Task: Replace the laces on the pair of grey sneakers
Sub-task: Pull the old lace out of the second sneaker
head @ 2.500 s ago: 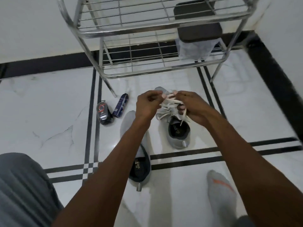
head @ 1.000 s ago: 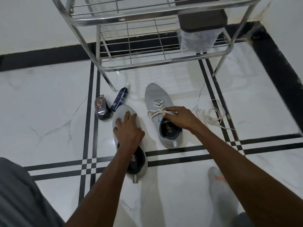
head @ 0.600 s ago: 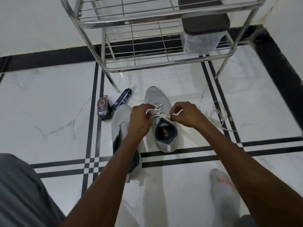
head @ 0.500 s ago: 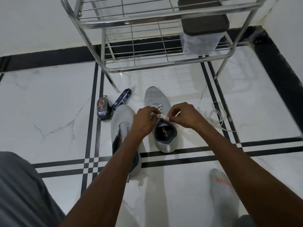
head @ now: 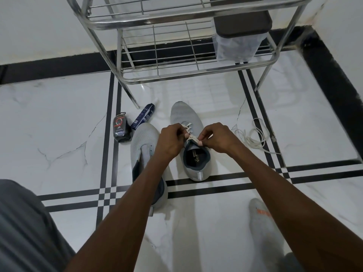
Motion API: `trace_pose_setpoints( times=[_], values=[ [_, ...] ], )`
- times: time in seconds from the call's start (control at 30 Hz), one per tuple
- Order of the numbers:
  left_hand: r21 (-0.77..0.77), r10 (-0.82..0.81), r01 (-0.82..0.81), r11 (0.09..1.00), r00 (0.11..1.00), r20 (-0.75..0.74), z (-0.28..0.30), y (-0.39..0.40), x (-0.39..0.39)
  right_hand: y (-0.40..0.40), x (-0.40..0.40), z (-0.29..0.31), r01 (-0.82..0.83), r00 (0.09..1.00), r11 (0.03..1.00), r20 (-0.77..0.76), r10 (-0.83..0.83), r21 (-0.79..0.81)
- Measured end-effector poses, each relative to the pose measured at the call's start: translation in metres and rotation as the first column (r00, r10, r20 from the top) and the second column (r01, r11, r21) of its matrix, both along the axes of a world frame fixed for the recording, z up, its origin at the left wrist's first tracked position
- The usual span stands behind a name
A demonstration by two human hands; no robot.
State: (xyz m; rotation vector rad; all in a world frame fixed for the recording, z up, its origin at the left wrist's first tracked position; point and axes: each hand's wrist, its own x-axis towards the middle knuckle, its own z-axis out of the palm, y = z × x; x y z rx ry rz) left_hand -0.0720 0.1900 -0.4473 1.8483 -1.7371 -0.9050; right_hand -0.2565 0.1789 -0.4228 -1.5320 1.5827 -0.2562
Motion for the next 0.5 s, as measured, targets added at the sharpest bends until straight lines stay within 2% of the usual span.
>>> trace_pose_setpoints(
  times=[0.3,0.43,0.5],
  values=[
    [-0.115,-0.016,0.02,0.993,0.999,0.033,0.003,0.006,0.0,-0.006,-0.006,0.003,-0.072,0.996,0.996,-0.057,0.069,-0.05],
    [-0.086,0.178,-0.176,0.981,0.984,0.014,0.004,0.014,0.021,-0.011,-0.021,-0.001,-0.088,0.988,0.994,-0.129,0.08,-0.057],
    [-0.106,0.342,-0.339,0.935,0.939,0.018,0.005,0.017,0.039,-0.014,-0.032,-0.003,0.032,0.987,0.995,-0.155,-0.047,-0.095]
  ],
)
